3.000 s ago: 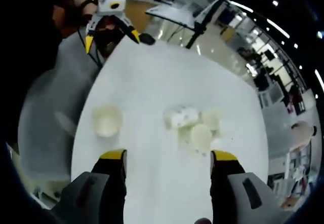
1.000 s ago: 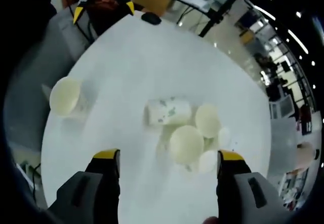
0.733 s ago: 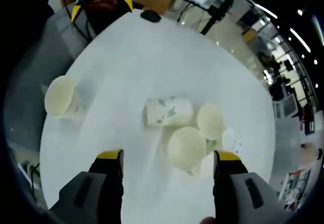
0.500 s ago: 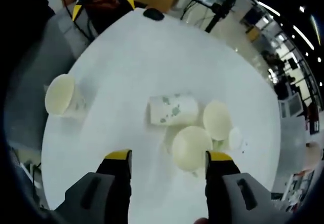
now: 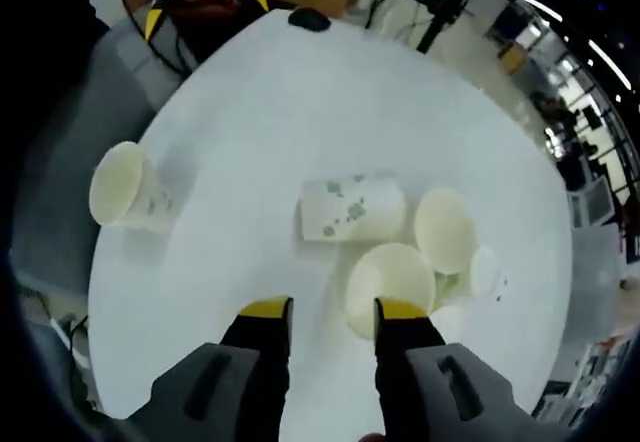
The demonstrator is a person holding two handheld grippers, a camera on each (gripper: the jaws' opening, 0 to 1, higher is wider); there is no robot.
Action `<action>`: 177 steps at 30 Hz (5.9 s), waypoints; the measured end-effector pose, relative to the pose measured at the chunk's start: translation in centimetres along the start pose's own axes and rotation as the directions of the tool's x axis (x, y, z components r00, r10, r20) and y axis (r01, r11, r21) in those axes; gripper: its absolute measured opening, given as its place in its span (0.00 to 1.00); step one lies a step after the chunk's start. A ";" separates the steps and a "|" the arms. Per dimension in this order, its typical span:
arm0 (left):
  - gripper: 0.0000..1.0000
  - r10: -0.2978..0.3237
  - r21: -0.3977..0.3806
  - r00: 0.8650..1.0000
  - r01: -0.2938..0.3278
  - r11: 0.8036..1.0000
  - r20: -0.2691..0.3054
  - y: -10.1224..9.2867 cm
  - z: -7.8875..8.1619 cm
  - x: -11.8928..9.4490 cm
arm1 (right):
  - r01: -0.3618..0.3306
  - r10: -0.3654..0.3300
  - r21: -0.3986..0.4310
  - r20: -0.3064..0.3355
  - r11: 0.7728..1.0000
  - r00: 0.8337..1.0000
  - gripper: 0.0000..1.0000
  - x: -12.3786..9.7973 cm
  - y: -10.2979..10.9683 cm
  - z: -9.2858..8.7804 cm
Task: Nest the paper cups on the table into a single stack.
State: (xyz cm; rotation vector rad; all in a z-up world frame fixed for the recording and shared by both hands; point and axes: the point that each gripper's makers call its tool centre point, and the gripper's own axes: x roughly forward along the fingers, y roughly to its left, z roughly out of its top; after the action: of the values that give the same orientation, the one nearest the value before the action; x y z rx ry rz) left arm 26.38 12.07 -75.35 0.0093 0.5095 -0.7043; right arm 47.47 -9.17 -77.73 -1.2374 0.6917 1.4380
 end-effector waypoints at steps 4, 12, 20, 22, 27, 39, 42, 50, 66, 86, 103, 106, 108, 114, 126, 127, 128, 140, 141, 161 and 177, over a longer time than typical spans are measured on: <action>0.99 -0.003 0.001 1.000 0.003 1.000 -0.002 0.0 0.1 0.2 | -0.002 0.002 -0.005 -0.002 1.000 1.000 0.23 0.3 -0.3 -0.1; 0.99 -0.009 0.004 1.000 0.009 1.000 -0.004 -0.1 0.1 0.4 | 0.003 -0.003 0.004 -0.007 1.000 1.000 0.15 0.7 -0.9 -0.2; 0.99 -0.010 0.002 1.000 0.010 1.000 -0.010 -0.3 -0.1 0.3 | -0.015 0.015 -0.004 -0.008 1.000 1.000 0.09 1.1 -0.9 0.0; 0.99 -0.007 0.004 1.000 0.007 1.000 -0.015 -0.2 -0.2 0.2 | -0.019 0.019 -0.003 -0.003 1.000 1.000 0.07 1.3 -0.9 0.1; 0.99 -0.004 0.002 1.000 0.004 1.000 -0.014 -0.2 -0.3 0.1 | -0.020 0.020 0.007 0.004 1.000 1.000 0.05 1.7 -1.0 0.6; 0.99 -0.001 0.001 1.000 0.001 1.000 -0.014 -0.4 -0.4 0.0 | -0.039 0.039 0.011 0.011 0.999 0.999 0.00 2.3 -0.8 0.4; 0.99 0.002 -0.001 1.000 -0.002 1.000 -0.012 -0.3 -0.3 0.0 | -0.041 0.040 0.012 0.012 0.999 0.999 0.00 2.2 -0.8 0.4; 0.99 0.001 0.000 1.000 -0.001 1.000 -0.008 -0.4 -0.3 0.1 | -0.041 0.041 0.003 0.010 0.999 0.999 0.00 1.9 -0.5 0.3; 0.98 -0.005 0.014 1.000 0.005 1.000 0.003 -0.6 0.3 0.0 | -0.020 0.020 -0.001 0.006 1.000 1.000 0.00 0.4 0.3 0.0; 0.98 -0.042 0.061 0.999 0.042 0.997 0.006 -1.2 1.3 0.1 | 0.062 -0.062 0.010 0.035 0.998 0.997 0.00 -4.4 0.4 0.8; 0.98 -0.067 0.086 0.998 0.066 0.994 0.007 -1.7 1.9 0.5 | 0.067 -0.063 -0.059 0.060 0.996 0.996 0.00 -9.8 1.5 3.9; 0.98 -0.068 0.086 0.998 0.067 0.994 0.011 -1.8 2.1 0.5 | 0.070 -0.065 -0.073 0.075 0.995 0.995 0.00 -10.7 1.5 4.7; 0.98 -0.067 0.086 0.998 0.066 0.994 0.015 -1.8 2.2 0.5 | 0.068 -0.061 -0.092 0.081 0.993 0.995 0.00 -11.7 1.9 5.5; 0.98 -0.071 0.091 0.997 0.069 0.993 0.012 -1.9 2.1 0.6 | 0.045 -0.035 -0.141 0.076 0.989 0.996 0.00 -13.9 3.0 6.8; 0.97 -0.072 0.091 0.997 0.071 0.993 0.008 -2.2 1.7 0.6 | 0.032 -0.019 -0.252 0.050 0.967 0.999 0.00 -18.6 5.4 9.2; 0.97 -0.073 0.091 0.997 0.072 0.993 0.008 -2.2 1.7 0.6 | 0.035 -0.022 -0.260 0.053 0.965 0.998 0.00 -19.2 5.5 9.7; 0.97 -0.074 0.090 0.997 0.073 0.993 0.007 -2.3 1.7 0.6 | 0.038 -0.024 -0.266 0.054 0.963 0.998 0.00 -19.5 5.5 9.9; 0.97 -0.088 0.096 0.996 0.086 0.992 0.009 -2.6 1.7 0.9 | -0.007 0.024 -0.307 0.050 0.952 0.998 0.00 -18.9 8.6 11.7; 0.97 -0.087 0.093 0.996 0.086 0.992 0.011 -2.5 1.7 0.9 | -0.010 0.027 -0.312 0.048 0.950 0.999 0.00 -18.9 8.7 11.8; 0.96 -0.090 0.085 0.996 0.089 0.992 0.010 -2.6 1.3 0.8 | -0.087 0.107 -0.293 0.052 0.952 0.993 0.00 -16.9 12.5 12.5; 0.96 -0.093 0.084 0.996 0.093 0.992 0.003 -3.0 1.1 0.7 | -0.163 0.189 -0.273 0.072 0.948 0.979 0.00 -14.5 16.8 12.6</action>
State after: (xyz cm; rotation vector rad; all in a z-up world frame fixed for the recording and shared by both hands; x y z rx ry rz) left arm 25.45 9.16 -74.20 0.0622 0.4758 -0.8166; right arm 26.14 -7.24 -63.90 -1.3248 0.5662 1.7733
